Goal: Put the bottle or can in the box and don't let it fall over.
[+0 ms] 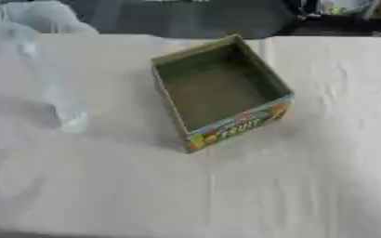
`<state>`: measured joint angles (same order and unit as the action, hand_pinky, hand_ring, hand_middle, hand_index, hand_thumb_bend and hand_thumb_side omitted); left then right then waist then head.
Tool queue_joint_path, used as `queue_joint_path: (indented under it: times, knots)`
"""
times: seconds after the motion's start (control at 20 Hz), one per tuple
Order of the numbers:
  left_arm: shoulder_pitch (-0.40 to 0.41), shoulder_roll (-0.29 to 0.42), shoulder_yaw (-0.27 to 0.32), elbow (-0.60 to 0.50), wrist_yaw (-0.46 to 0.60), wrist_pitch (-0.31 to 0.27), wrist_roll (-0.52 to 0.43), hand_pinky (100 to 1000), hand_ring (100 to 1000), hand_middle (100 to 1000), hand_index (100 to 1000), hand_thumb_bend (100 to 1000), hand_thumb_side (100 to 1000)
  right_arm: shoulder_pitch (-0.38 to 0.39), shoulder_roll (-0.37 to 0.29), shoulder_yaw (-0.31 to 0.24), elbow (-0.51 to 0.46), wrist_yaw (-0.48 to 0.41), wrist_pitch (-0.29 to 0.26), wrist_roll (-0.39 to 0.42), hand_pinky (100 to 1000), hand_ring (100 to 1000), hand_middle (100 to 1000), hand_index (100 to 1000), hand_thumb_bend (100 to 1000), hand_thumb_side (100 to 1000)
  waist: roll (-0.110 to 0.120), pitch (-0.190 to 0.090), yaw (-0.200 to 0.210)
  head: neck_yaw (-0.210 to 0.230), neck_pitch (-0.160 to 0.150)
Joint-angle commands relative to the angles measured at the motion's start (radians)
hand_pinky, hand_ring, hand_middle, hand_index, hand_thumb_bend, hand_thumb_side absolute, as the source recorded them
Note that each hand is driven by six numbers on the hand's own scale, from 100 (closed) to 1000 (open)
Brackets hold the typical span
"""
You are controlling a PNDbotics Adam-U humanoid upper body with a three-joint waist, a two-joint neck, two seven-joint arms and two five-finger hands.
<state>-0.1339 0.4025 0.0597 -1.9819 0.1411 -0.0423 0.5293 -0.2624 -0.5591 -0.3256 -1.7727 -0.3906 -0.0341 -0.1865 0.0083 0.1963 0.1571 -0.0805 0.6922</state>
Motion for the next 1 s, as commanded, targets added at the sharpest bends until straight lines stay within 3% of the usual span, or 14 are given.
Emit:
queue_joint_path:
  times: [0.05,0.3,0.6,0.8,0.85,1.0]
  knots:
    - [-0.007,0.012,0.012,-0.018,0.003,-0.003,-0.001,796,955,886,777,770,666,-0.004,-0.024,-0.007,-0.022,0.008,0.001,-0.005,800,894,1000,968,100,743,0.001,-0.025,0.001,0.002,-0.007]
    - [-0.011,0.007,-0.002,-0.018,0.071,-0.03,-0.014,791,953,881,779,765,669,-0.004,-0.025,-0.007,-0.022,0.007,0.0,-0.006,800,894,1000,968,100,743,0.0,-0.025,0.001,0.004,-0.006]
    - [-0.016,0.004,-0.029,-0.018,0.356,-0.089,-0.083,711,879,809,805,750,671,-0.004,-0.024,-0.006,-0.021,0.006,0.002,-0.006,800,893,1000,968,100,743,0.001,-0.024,-0.001,0.006,-0.005]
    - [-0.014,0.008,-0.042,-0.018,0.513,-0.115,-0.137,609,779,735,840,748,674,-0.004,-0.025,-0.006,-0.021,0.005,0.002,-0.006,800,892,1000,968,100,743,0.002,-0.025,-0.001,0.007,-0.004]
    - [-0.015,0.01,-0.044,-0.018,0.544,-0.119,-0.147,551,717,694,853,748,674,-0.004,-0.025,-0.006,-0.021,0.005,0.002,-0.005,800,892,1000,968,100,743,0.002,-0.025,-0.002,0.007,-0.004]
    - [-0.021,0.011,-0.057,-0.018,0.654,-0.133,-0.172,503,583,566,878,744,667,-0.005,-0.025,-0.005,-0.021,0.004,0.003,-0.005,799,892,1000,967,100,743,0.003,-0.025,-0.002,0.007,-0.003]
